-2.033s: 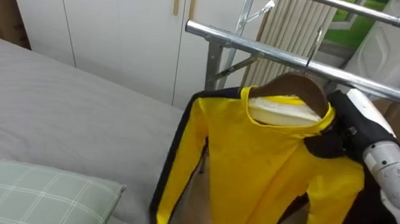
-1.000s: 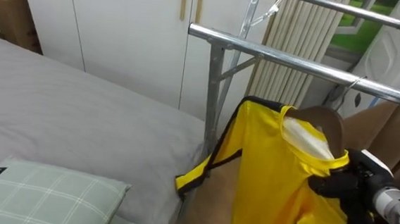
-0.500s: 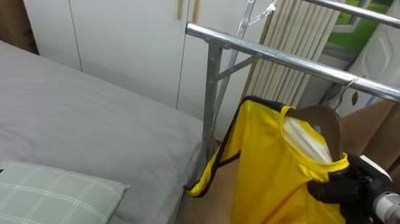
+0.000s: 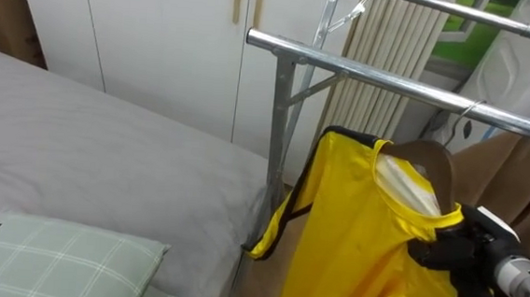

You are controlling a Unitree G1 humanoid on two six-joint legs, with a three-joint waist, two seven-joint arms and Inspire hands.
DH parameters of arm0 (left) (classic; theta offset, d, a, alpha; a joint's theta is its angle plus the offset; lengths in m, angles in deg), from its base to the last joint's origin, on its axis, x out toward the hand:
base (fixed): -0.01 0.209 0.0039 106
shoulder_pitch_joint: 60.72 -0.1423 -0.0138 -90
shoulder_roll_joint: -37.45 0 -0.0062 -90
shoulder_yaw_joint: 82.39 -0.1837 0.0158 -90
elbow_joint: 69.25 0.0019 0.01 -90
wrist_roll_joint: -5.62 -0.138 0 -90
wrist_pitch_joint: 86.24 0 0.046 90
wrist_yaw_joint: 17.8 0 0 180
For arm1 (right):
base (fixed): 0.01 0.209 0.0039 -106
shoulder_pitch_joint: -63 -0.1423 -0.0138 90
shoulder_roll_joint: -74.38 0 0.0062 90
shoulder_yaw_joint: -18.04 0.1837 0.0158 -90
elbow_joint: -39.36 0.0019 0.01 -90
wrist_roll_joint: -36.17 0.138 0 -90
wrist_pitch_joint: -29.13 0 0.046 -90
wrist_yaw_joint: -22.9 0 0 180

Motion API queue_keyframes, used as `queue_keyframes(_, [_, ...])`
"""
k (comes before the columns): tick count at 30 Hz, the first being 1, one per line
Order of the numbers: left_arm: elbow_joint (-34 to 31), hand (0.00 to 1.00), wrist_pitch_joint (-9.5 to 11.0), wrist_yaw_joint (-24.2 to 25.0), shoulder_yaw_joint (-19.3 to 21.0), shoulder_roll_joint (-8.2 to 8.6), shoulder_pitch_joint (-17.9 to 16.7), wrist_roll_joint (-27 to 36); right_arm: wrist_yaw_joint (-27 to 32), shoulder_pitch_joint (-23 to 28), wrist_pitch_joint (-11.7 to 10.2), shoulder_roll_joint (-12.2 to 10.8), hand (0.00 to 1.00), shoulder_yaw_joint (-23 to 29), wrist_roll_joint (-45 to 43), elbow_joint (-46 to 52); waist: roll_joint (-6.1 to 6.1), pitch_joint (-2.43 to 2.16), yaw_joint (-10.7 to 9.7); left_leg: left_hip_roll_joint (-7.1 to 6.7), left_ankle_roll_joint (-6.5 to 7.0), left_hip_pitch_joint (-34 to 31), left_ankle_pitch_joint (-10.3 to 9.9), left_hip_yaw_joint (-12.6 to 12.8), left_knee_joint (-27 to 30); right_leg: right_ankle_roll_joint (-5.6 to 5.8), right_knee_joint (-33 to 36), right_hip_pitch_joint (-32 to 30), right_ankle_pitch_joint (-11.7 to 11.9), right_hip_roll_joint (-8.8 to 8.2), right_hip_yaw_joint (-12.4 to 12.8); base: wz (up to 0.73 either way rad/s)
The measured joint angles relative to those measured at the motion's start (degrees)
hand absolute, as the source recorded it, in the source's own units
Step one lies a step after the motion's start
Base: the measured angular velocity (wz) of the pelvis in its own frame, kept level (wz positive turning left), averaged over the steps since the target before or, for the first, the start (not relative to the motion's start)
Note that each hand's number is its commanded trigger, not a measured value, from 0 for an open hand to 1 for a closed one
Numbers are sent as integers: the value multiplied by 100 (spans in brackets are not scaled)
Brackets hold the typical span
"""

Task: Hang clothes

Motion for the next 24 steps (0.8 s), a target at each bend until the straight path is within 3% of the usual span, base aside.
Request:
queue_keyframes(5, [0, 0, -10, 5, -63, 0, 0, 7, 34, 0, 0, -28, 100, 0, 1, 0, 0, 0, 0, -4, 0, 3, 0, 1, 0, 5, 4, -1, 2, -2, 0, 0])
queue_keyframes(6, [0, 0, -11, 6, -78, -1, 0, 7, 43, 0, 0, -33, 80, 0, 0, 0, -1, -1, 0, -4, 0, 3, 0, 1, 0, 7, 4, -1, 1, -2, 1, 0])
queue_keyframes(7, [0, 0, -16, 6, -103, -1, 0, 7, 62, 0, 0, -40, 52, 0, 0, 0, -1, -1, -1, -5, 0, 4, 0, 1, 0, 8, 4, -1, 2, -2, 1, 0])
queue_keyframes(8, [0, 0, -17, 6, -112, -1, 0, 7, 71, 0, 0, -45, 12, 0, -1, 0, -2, -1, -1, -5, 0, 4, 0, 1, 0, 8, 4, -1, 2, -2, 1, 0])
queue_keyframes(9, [0, 0, -19, 6, -113, -1, 0, 7, 76, 0, 0, -53, 0, 1, 0, 0, -2, -2, -2, -5, 0, 4, 0, 1, 1, 9, 5, 0, 3, -3, 1, 0])
queue_keyframes(24, [0, 0, -40, 41, -114, -4, 0, 7, 84, -4, 2, -113, 0, 28, -4, -5, -15, -7, -10, -10, 0, 11, 0, 12, 1, 21, 6, -1, 7, -6, 16, 0])
